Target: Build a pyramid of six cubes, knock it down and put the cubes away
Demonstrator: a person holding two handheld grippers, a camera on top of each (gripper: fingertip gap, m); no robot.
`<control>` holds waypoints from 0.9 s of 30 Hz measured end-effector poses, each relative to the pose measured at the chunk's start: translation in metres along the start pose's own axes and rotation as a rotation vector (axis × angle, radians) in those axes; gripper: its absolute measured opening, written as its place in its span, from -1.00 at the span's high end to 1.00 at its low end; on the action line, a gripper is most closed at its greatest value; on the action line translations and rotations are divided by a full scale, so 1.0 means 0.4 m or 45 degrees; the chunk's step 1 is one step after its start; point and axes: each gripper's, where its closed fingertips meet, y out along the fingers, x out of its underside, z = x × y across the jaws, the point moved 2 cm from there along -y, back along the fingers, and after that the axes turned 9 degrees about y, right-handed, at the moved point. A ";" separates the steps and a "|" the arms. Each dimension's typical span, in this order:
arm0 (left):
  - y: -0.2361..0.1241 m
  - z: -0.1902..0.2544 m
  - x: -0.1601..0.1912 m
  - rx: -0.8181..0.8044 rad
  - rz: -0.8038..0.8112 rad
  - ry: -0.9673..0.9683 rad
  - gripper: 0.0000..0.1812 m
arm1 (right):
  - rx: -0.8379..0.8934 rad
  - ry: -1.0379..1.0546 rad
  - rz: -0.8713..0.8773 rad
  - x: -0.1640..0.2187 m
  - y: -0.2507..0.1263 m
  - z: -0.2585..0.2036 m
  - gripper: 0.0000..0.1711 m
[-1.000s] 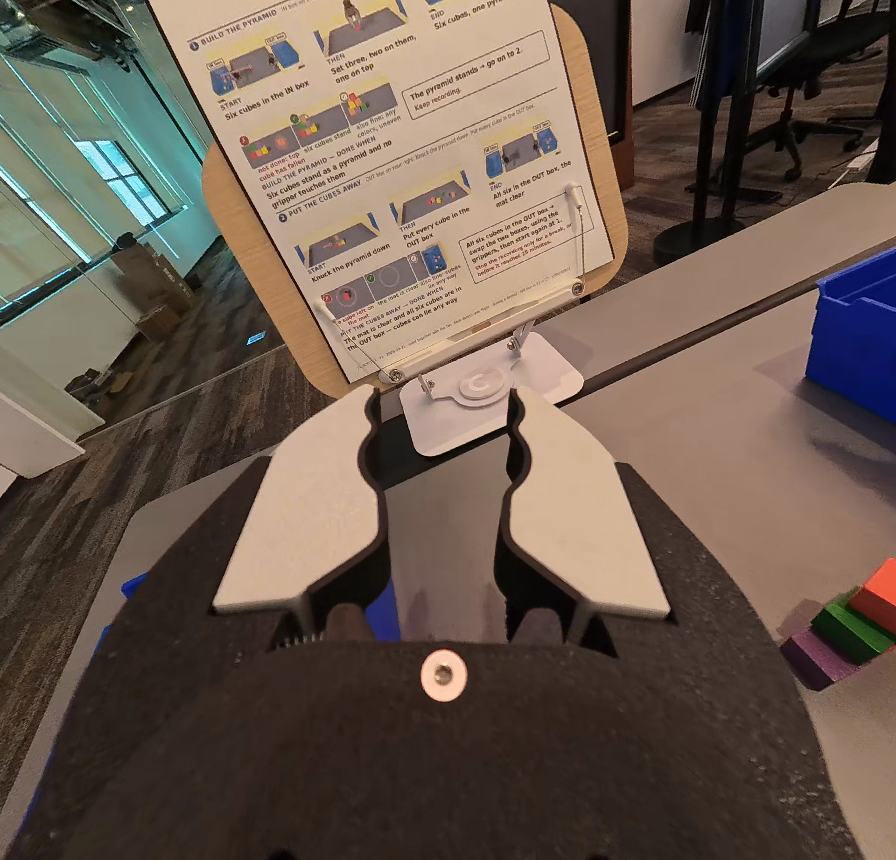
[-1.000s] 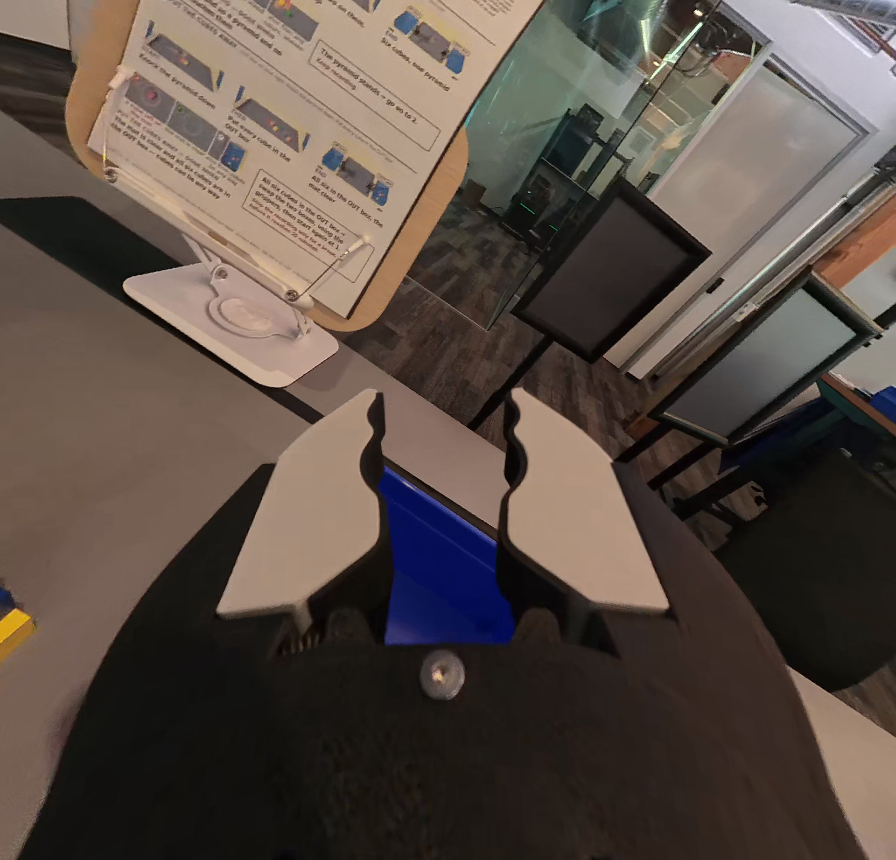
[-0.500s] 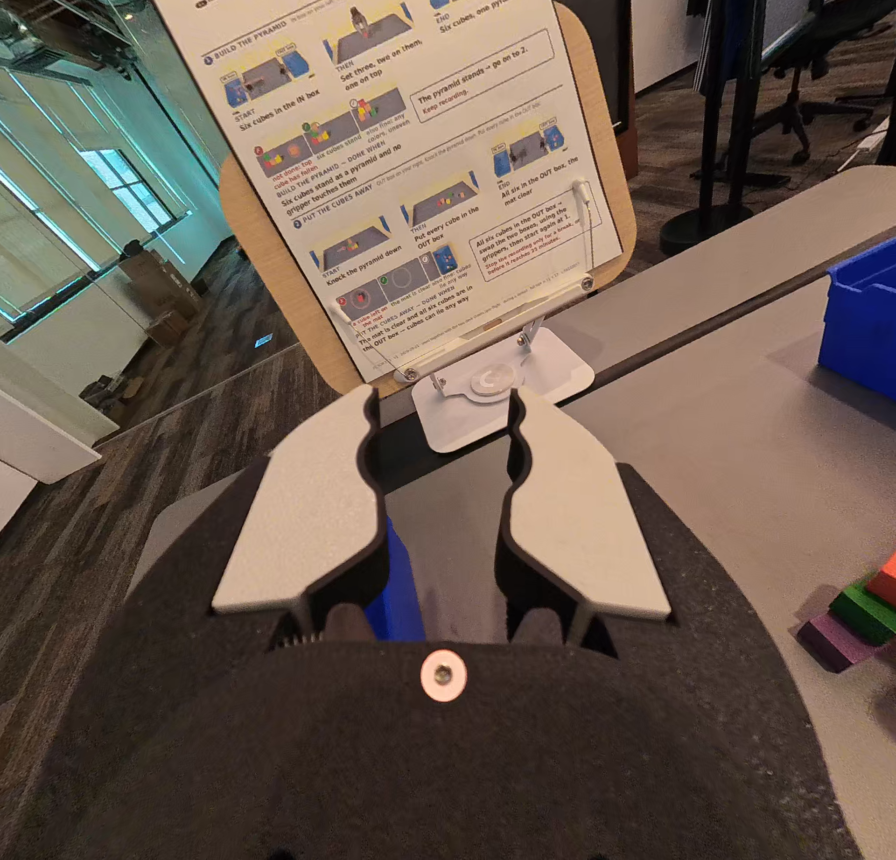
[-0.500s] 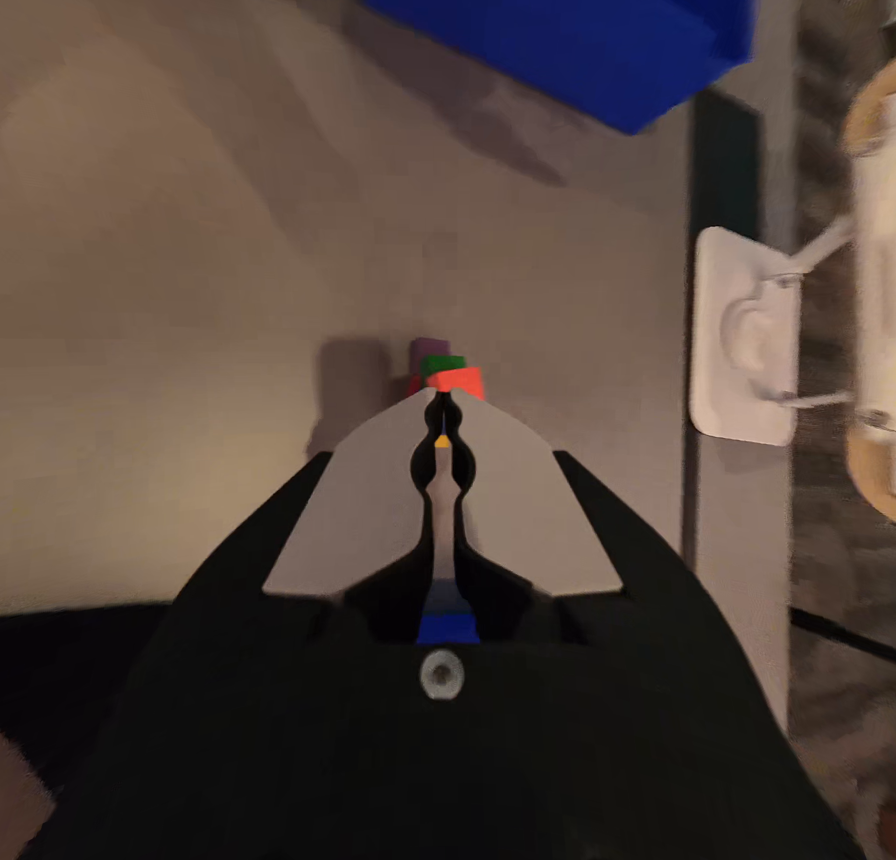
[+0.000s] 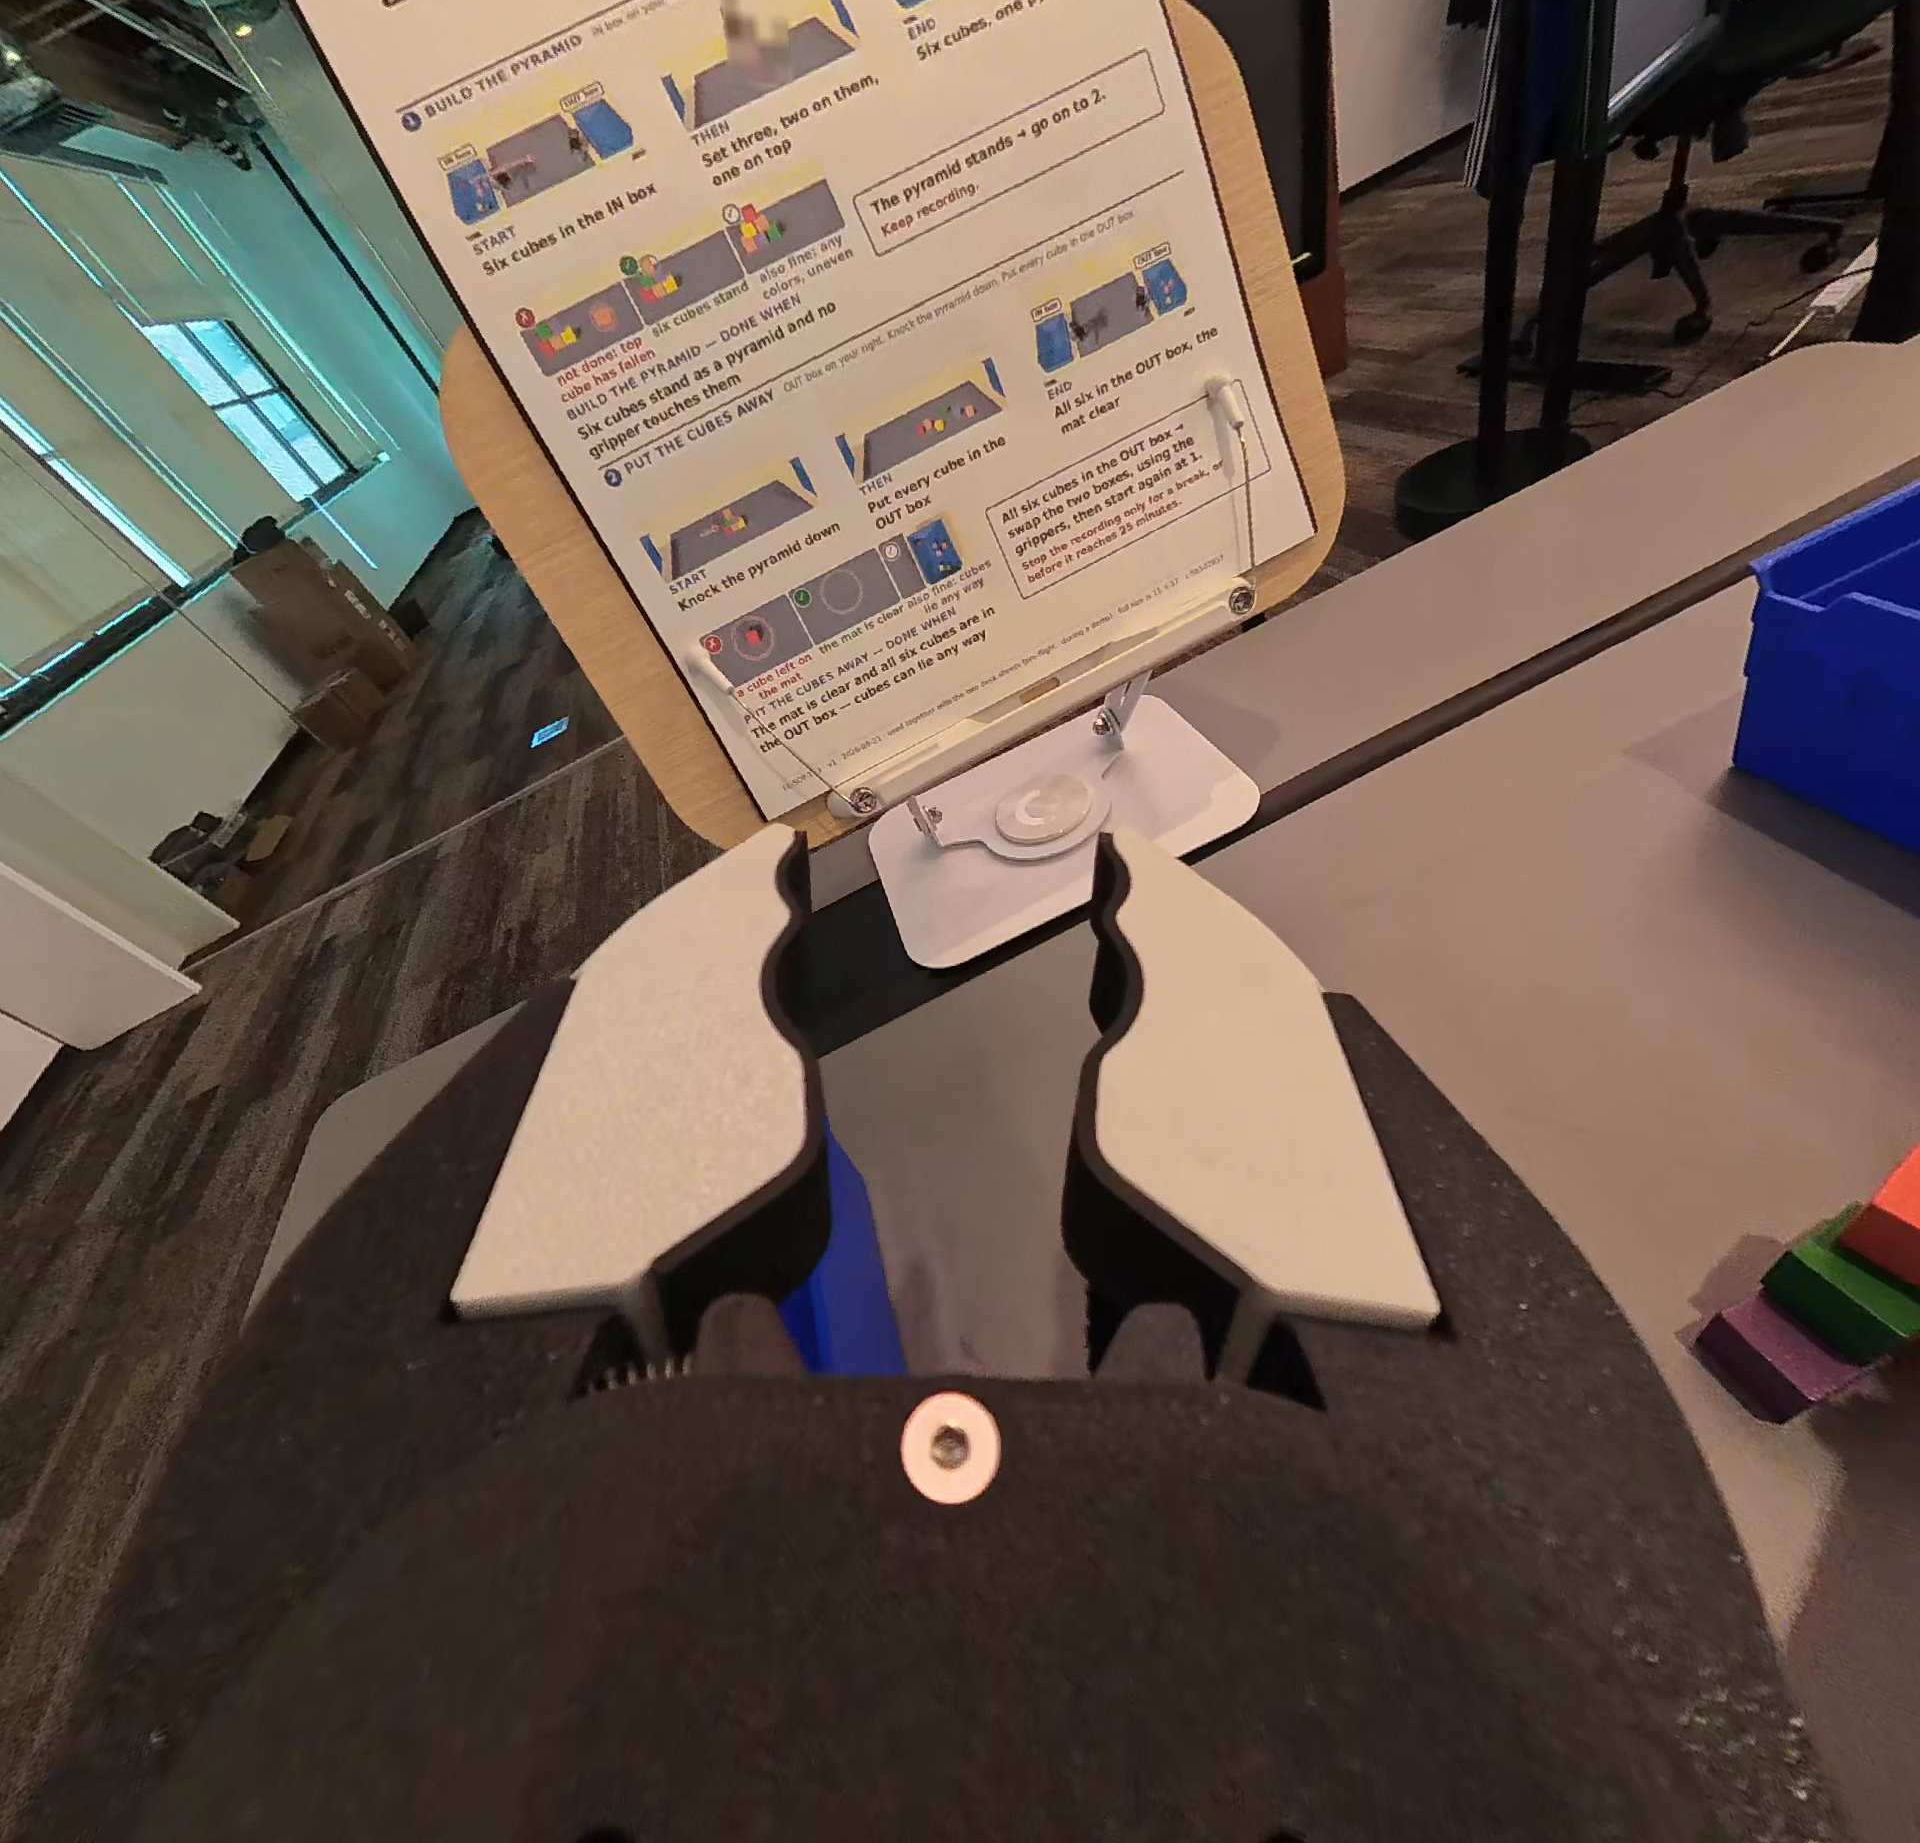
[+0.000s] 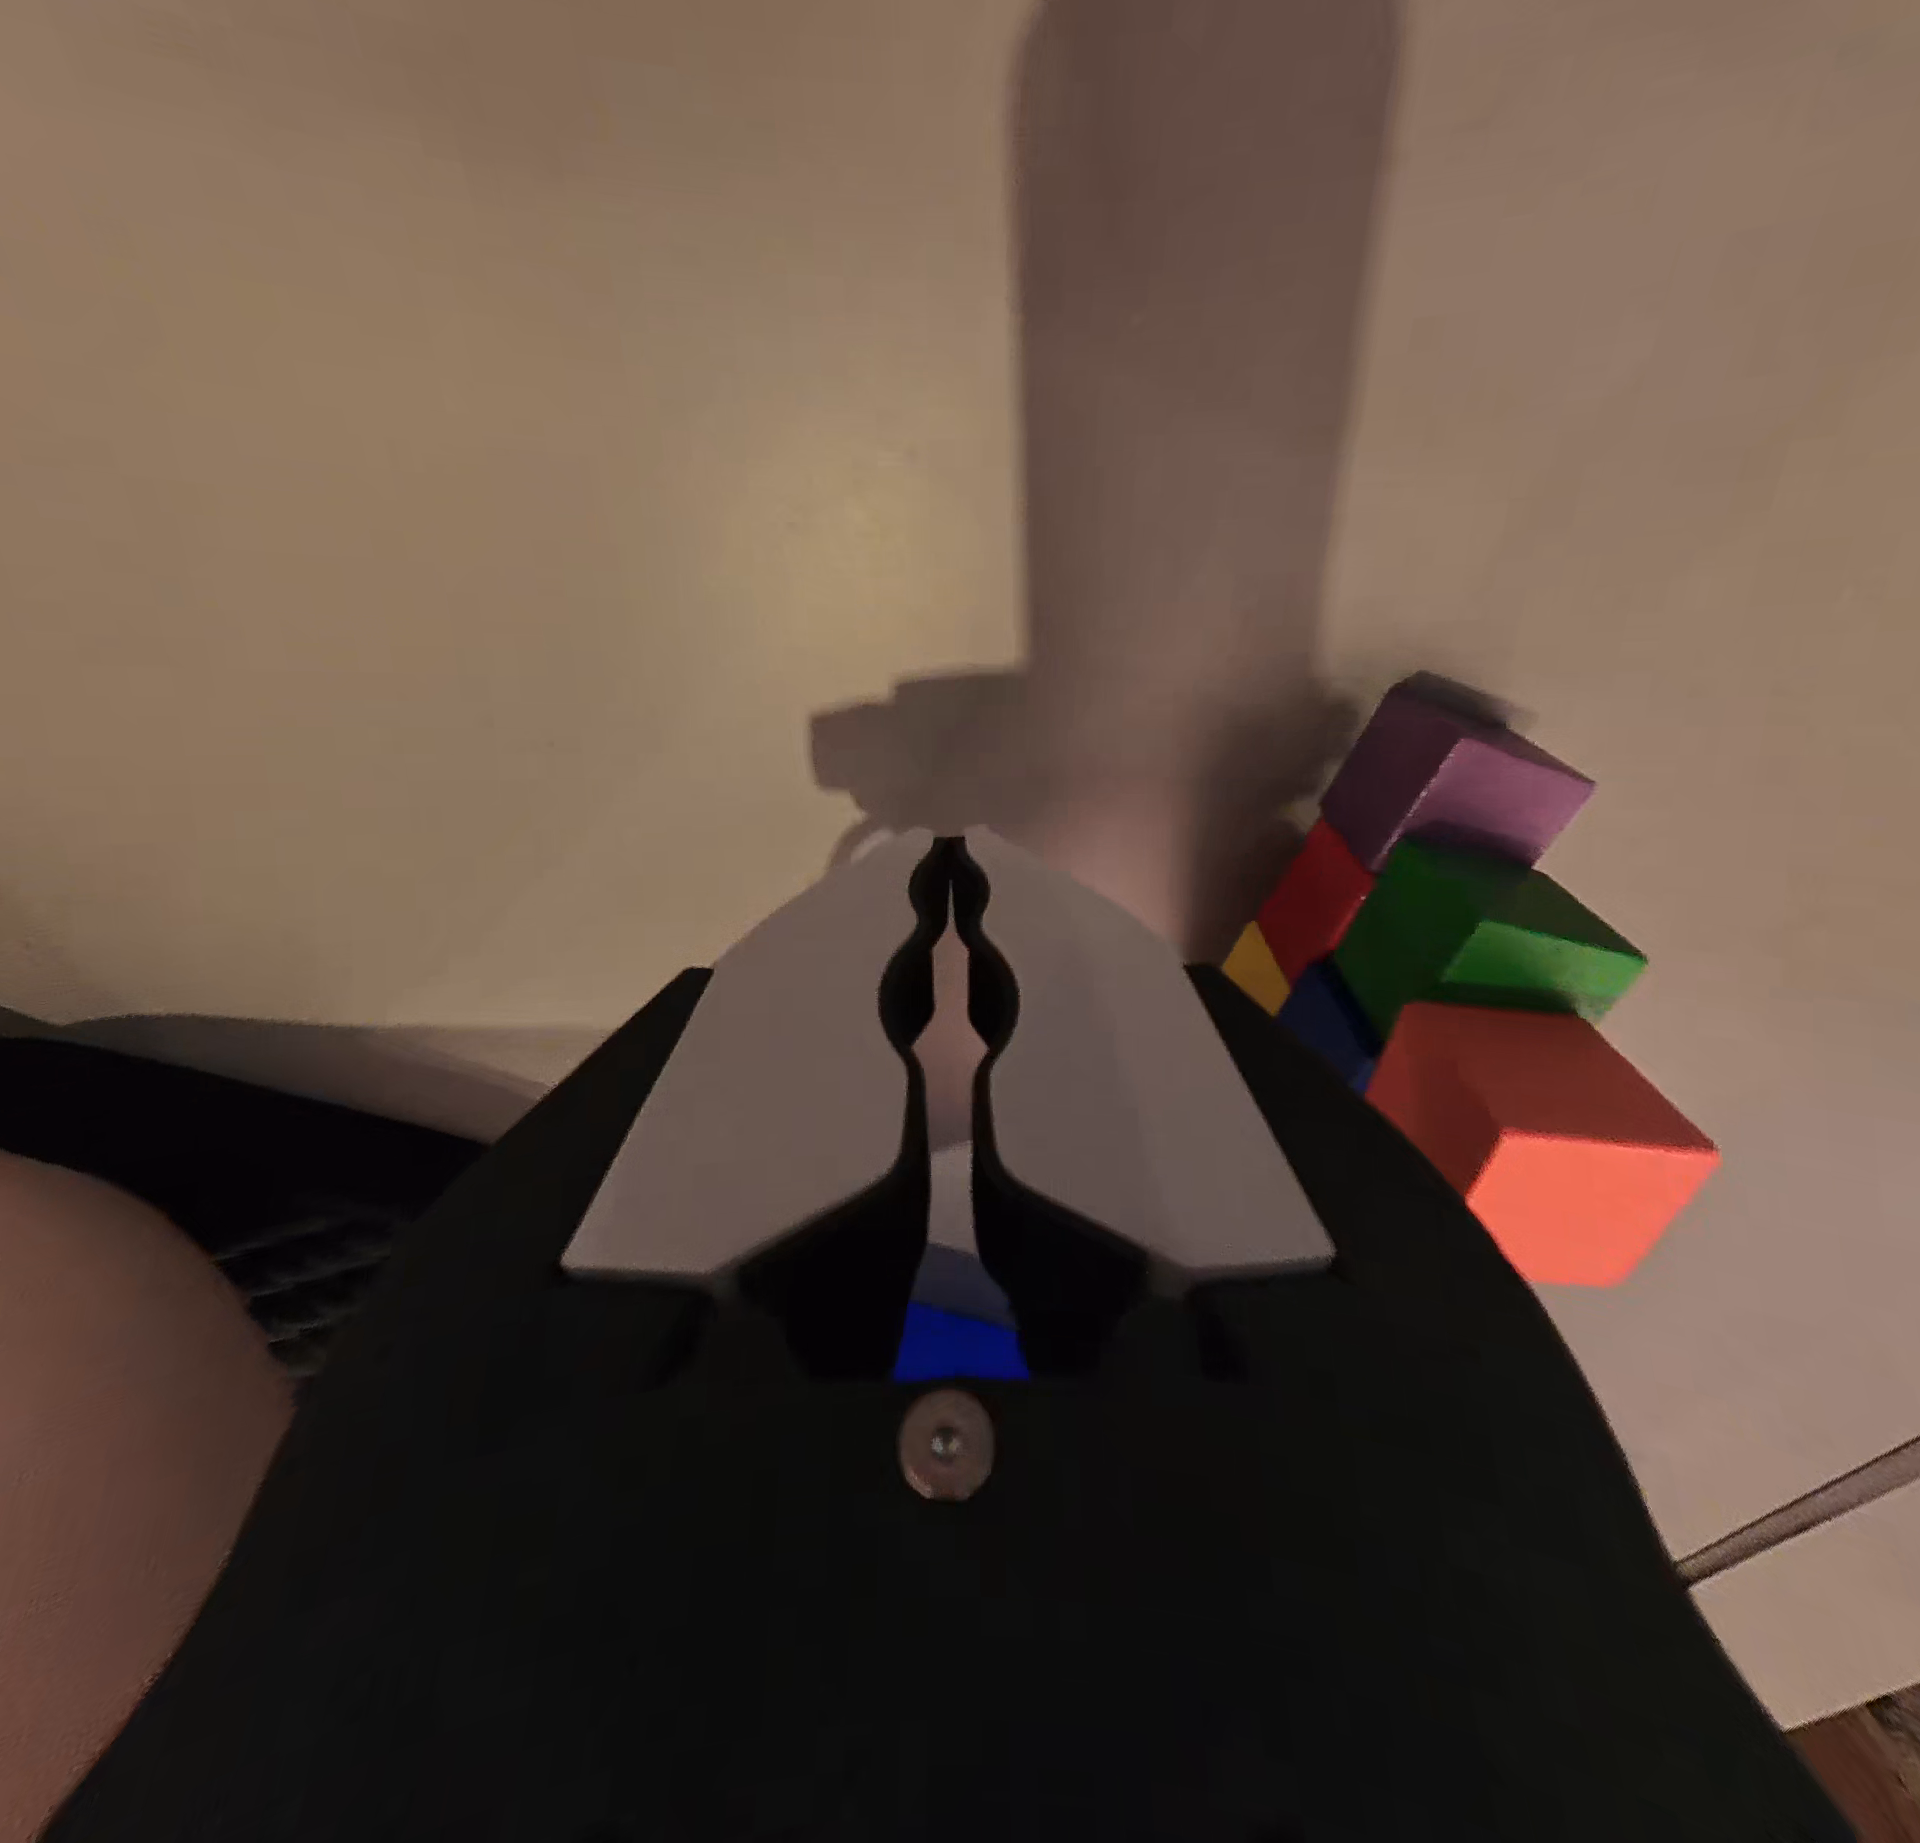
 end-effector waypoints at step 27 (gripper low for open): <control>0.004 0.025 -0.002 0.026 -0.011 0.064 0.43 | 1.249 0.702 0.514 0.080 -0.340 0.330 0.99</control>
